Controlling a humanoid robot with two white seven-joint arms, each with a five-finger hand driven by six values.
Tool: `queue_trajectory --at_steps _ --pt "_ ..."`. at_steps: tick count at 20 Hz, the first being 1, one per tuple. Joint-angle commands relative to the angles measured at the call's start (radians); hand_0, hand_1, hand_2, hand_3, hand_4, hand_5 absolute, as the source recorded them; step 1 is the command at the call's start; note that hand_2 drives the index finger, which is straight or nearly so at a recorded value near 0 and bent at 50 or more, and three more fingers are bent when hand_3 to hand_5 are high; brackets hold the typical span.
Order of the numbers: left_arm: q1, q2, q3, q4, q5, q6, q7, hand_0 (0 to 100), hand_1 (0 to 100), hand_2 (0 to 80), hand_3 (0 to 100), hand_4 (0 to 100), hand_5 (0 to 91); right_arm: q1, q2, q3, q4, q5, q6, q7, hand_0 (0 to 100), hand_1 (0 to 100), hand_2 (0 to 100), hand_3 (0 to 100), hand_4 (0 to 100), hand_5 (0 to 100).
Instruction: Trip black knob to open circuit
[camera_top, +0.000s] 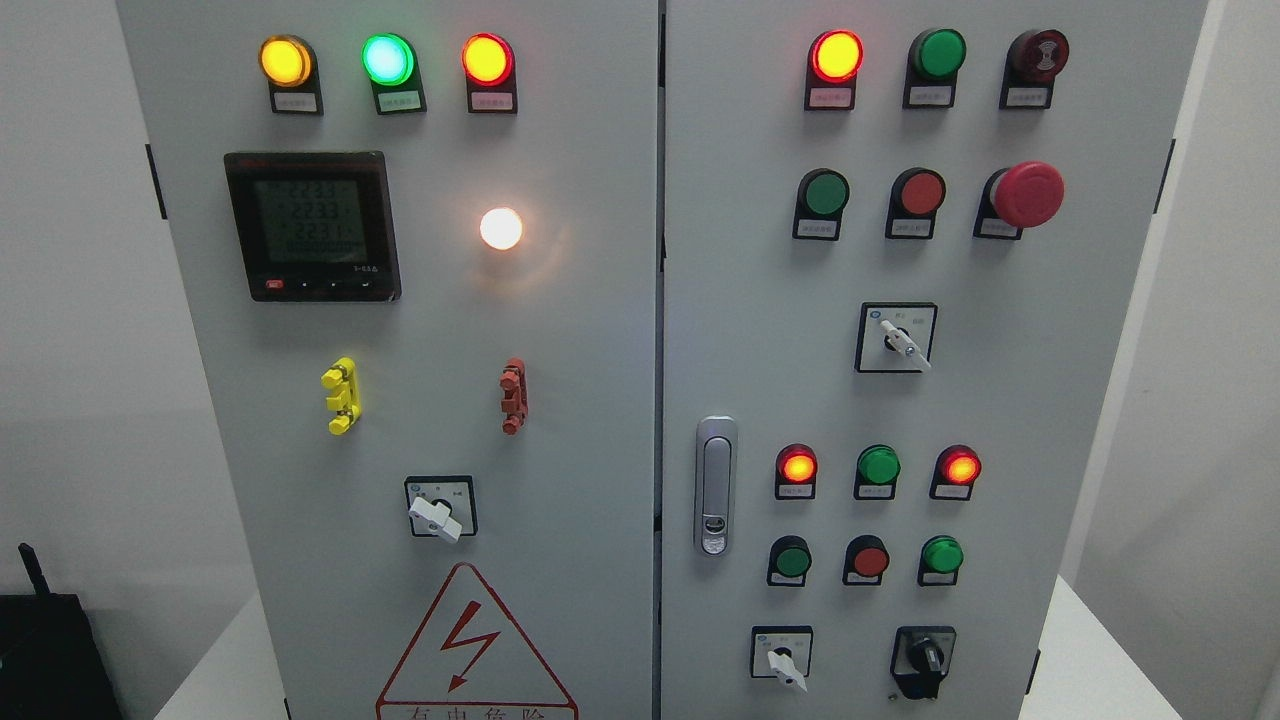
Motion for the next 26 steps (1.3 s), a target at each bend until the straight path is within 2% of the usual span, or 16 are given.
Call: queue_trajectory --at_steps 1,11,22,24,26 --pt "0.000 0.000 0.000 0.000 -0.023 0.000 0.000 12 39 0.0 0 0 0.0 -0.030 -0.008 -0.034 -0.101 -0.006 0.017 0.022 0 0 0 86 74 62" --pt "0.000 0.000 0.000 0.000 -0.023 0.000 0.000 12 39 0.0 0 0 0.0 -0.098 -0.008 -0.063 -0.102 -0.021 0.082 0.024 0 0 0 90 79 68" --pt "0.000 0.000 0.000 0.000 -0.023 0.000 0.000 12 39 0.0 0 0 0.0 -0.158 -0.014 -0.068 -0.099 -0.041 0.140 0.027 0 0 0 95 84 72" --pt "0.000 0.000 0.000 0.000 -0.023 0.000 0.000 12 39 0.0 0 0 0.0 -0.165 -0.014 -0.066 -0.096 -0.041 0.141 0.027 0 0 0 96 86 76" --pt "0.000 0.000 0.000 0.000 -0.023 -0.001 0.000 12 39 0.0 0 0 0.0 -0.168 -0.014 -0.065 -0.096 -0.041 0.148 0.027 0 0 0 99 90 84"
